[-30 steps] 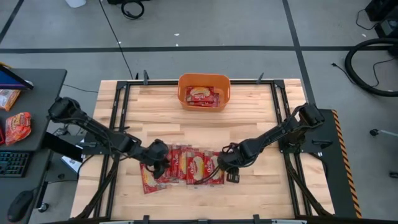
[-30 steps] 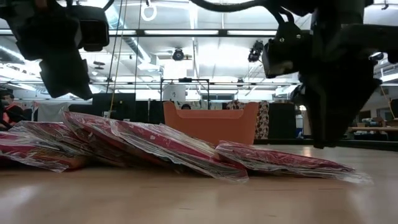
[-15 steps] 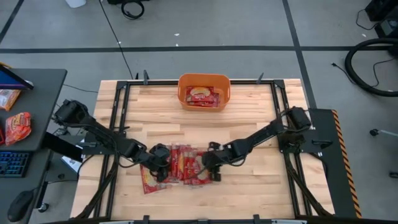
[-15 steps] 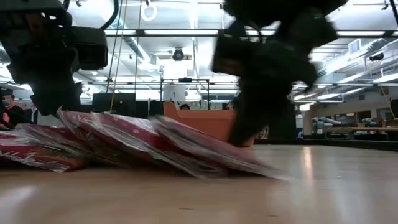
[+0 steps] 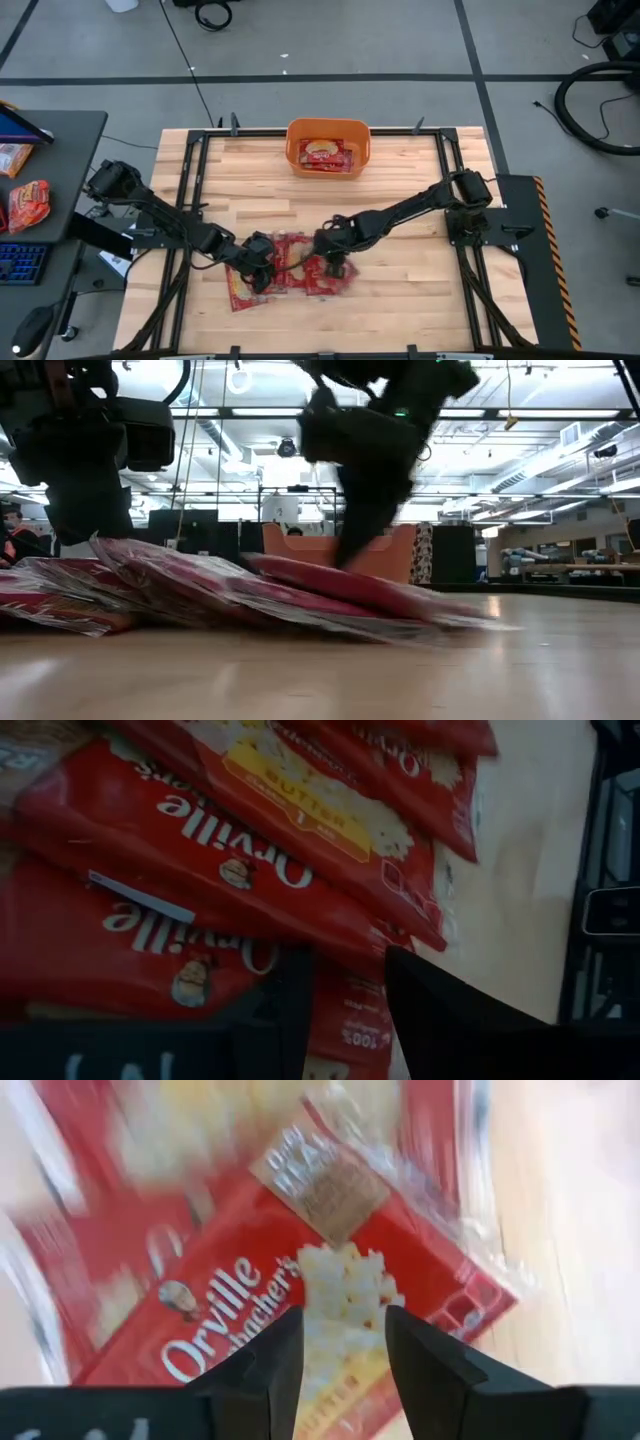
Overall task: Sort popcorn bags into baskets
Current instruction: Put the red popcorn bag into the orange bin
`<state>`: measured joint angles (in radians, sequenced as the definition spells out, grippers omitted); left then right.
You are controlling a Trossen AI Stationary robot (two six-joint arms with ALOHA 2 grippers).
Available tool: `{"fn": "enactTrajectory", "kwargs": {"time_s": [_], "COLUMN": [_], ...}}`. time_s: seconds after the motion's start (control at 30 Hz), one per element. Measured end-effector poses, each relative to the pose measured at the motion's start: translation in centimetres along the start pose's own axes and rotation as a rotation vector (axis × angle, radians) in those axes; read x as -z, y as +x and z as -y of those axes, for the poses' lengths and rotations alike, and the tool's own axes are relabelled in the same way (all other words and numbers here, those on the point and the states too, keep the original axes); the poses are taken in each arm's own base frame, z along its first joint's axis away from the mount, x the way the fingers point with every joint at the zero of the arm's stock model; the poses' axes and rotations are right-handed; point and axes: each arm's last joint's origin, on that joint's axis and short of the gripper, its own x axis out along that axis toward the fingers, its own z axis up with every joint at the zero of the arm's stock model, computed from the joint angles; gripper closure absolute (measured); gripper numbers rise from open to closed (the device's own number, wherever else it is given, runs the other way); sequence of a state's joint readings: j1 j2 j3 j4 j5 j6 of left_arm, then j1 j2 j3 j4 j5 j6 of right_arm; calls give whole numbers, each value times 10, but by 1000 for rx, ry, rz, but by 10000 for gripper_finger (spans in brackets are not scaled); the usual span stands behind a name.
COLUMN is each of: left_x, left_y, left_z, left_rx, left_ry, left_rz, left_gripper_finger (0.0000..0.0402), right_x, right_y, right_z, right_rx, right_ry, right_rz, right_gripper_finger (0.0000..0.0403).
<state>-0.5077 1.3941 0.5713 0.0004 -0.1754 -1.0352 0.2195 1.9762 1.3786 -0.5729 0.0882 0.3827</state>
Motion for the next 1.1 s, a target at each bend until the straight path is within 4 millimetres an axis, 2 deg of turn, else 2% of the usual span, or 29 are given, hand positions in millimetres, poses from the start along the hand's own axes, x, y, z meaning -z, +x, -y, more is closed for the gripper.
{"fn": "enactTrajectory", "kwargs": {"time_s": [0.13, 0.23, 0.47, 0.6, 0.87, 1.1], "left_x": [2, 2, 2, 1, 0, 1], "left_y": [0, -1, -1, -1, -1, -1], "left_z": [2, 3, 4, 6, 7, 7], "left_rx": [16, 19, 39, 54, 63, 69], "left_ry": [5, 6, 3, 1, 30, 37], "left_rz": [-4, -6, -6, 2, 9, -2], "left_gripper_finger": [271, 271, 271, 271, 271, 271], "right_x": [16, 22, 50, 62, 66, 69], "right_y": [-9, -20, -39, -40, -36, -29], "right_z": [0, -5, -51, -65, -53, -37], "right_rx": [38, 52, 175, 187, 254, 272], "right_ry": [28, 106, 263, 384, 635, 727], "right_rz": [-173, -200, -123, -114, -143, -245], "right_gripper_finger": [257, 257, 257, 252, 234, 236]}}
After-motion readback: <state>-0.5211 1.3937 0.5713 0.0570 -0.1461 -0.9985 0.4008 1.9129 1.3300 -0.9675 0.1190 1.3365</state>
